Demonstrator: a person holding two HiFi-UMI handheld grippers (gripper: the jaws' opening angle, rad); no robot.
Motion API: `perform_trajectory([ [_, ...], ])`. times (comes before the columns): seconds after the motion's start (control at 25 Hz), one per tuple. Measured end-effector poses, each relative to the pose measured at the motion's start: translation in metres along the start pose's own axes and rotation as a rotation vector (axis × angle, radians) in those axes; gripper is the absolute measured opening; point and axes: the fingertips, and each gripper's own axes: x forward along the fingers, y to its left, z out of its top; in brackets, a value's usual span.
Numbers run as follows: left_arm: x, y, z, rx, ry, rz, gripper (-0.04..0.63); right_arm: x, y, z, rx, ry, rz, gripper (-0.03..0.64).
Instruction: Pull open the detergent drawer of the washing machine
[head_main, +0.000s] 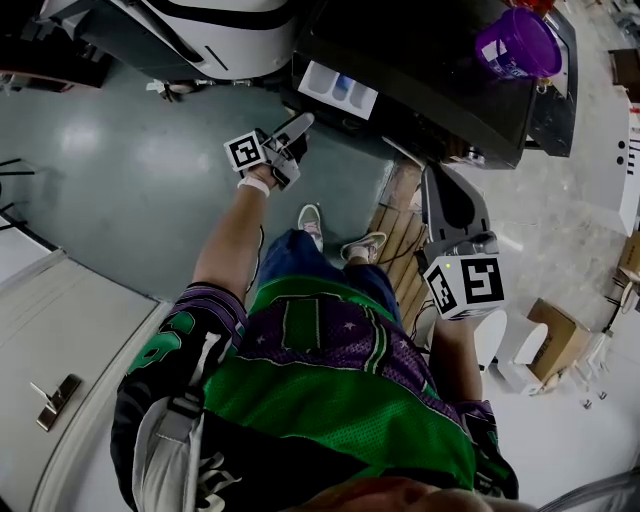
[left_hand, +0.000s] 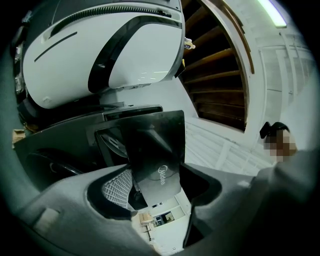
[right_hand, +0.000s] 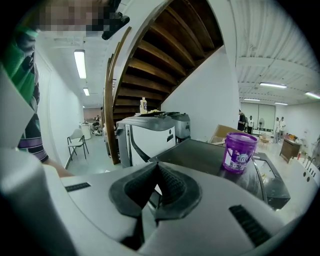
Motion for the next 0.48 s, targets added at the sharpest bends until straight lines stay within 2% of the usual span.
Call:
perform_trajectory([
  [0.4, -0.012, -0.009, -0.006, 0.021, -0.003, -0.011, 0.289, -0.005, 0.002, -0.003, 0.012, -0.017, 0.013, 0.002],
  [0.44, -0.015, -0.014, -0.005, 0.026, -0.016, -0.028, 0.197, -0.006, 0.002, -0.004, 0.014, -0.018, 0.014, 0.002],
  [0.48, -0.018, -0.019, -0.002, 0.033, -0.033, -0.042, 0.187, -0.007, 0.002, -0.004, 0.018, -0.017, 0.016, 0.002],
])
